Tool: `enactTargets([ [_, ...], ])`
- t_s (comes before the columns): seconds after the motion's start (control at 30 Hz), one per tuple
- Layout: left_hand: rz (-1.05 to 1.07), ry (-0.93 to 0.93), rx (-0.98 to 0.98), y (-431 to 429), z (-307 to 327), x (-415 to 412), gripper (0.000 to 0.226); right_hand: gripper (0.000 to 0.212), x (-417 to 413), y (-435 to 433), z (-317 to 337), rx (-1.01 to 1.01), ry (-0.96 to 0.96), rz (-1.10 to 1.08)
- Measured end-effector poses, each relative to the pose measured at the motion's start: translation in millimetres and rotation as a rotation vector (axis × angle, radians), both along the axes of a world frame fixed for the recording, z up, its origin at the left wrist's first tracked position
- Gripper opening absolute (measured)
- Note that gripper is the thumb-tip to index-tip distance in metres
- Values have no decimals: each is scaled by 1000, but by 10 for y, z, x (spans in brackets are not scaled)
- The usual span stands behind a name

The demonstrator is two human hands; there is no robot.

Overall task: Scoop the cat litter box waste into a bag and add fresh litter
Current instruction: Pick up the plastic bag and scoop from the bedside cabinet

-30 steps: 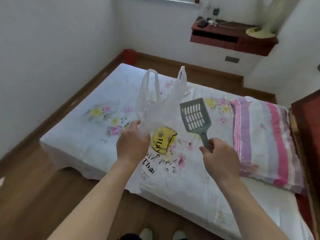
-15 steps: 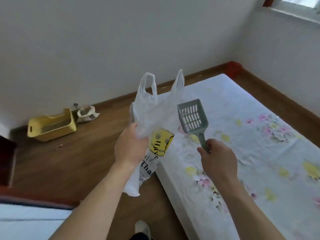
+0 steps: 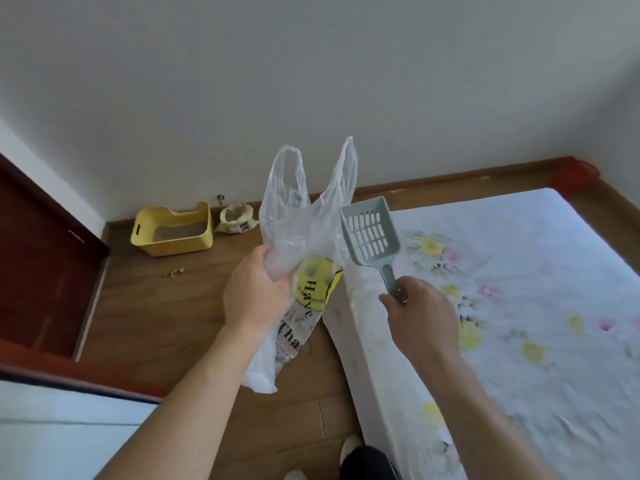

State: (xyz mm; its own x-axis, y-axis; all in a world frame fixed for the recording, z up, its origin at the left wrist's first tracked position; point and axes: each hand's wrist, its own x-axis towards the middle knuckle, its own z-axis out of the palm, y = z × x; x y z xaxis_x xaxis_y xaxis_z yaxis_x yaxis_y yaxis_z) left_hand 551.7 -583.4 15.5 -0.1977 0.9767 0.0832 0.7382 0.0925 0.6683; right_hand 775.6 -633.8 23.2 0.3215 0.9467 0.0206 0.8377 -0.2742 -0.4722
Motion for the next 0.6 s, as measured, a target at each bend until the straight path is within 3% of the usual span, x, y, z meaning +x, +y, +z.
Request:
enactTargets([
  [0.07,43,-7,9,160,0,-3,66,15,10,304,-25,4,18,38],
  [0.23,222,29,30,513,39,-201,48,14,-131,1110,17,27,25,213],
  [0.6,584,43,20,1027,34,-1412,43,14,-1451,2354,-5,35,57,579],
])
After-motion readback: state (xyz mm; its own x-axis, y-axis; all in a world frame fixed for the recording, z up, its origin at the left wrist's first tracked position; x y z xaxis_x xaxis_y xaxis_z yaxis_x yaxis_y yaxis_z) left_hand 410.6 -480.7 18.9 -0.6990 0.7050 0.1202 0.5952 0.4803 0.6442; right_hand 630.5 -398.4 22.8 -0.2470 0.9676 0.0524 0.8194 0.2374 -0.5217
